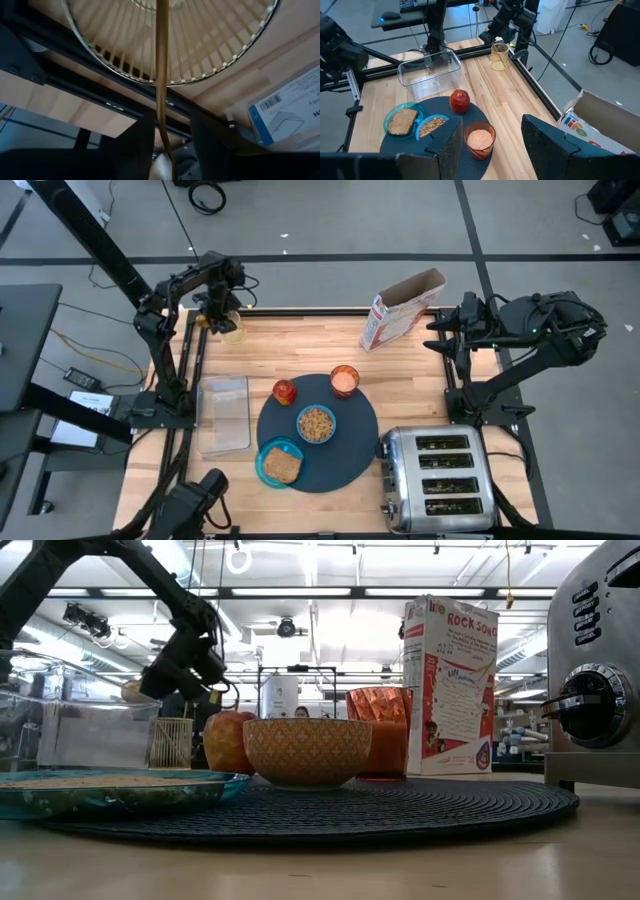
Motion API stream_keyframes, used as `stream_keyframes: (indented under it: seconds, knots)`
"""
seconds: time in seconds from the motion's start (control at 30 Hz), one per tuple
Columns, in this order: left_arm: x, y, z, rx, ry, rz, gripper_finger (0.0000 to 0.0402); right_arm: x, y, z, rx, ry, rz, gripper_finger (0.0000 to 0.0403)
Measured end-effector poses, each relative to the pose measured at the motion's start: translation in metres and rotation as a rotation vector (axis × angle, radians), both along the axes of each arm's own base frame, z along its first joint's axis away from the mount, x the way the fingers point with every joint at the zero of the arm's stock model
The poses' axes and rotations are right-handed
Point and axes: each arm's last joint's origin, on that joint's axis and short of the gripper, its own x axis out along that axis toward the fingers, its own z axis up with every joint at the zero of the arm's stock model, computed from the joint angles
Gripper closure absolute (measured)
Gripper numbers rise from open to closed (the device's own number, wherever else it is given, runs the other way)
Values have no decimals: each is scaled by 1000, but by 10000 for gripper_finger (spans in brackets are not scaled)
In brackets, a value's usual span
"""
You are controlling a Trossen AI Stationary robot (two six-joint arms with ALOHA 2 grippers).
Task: Arrange a breakfast setting
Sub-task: Put the gold spoon on top of the dark blue placemat beside the blue bowl
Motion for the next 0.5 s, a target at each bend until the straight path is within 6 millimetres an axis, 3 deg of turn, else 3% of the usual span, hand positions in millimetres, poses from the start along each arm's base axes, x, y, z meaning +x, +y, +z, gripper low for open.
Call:
stream_keyframes:
  seconds: [0.33,0.5]
  knots:
    - [4,12,22,96,-45,9,304,0,0,0,-19,1,-3,193]
    - [5,12,24,100,-48,9,327,0,0,0,-1,-4,-11,193]
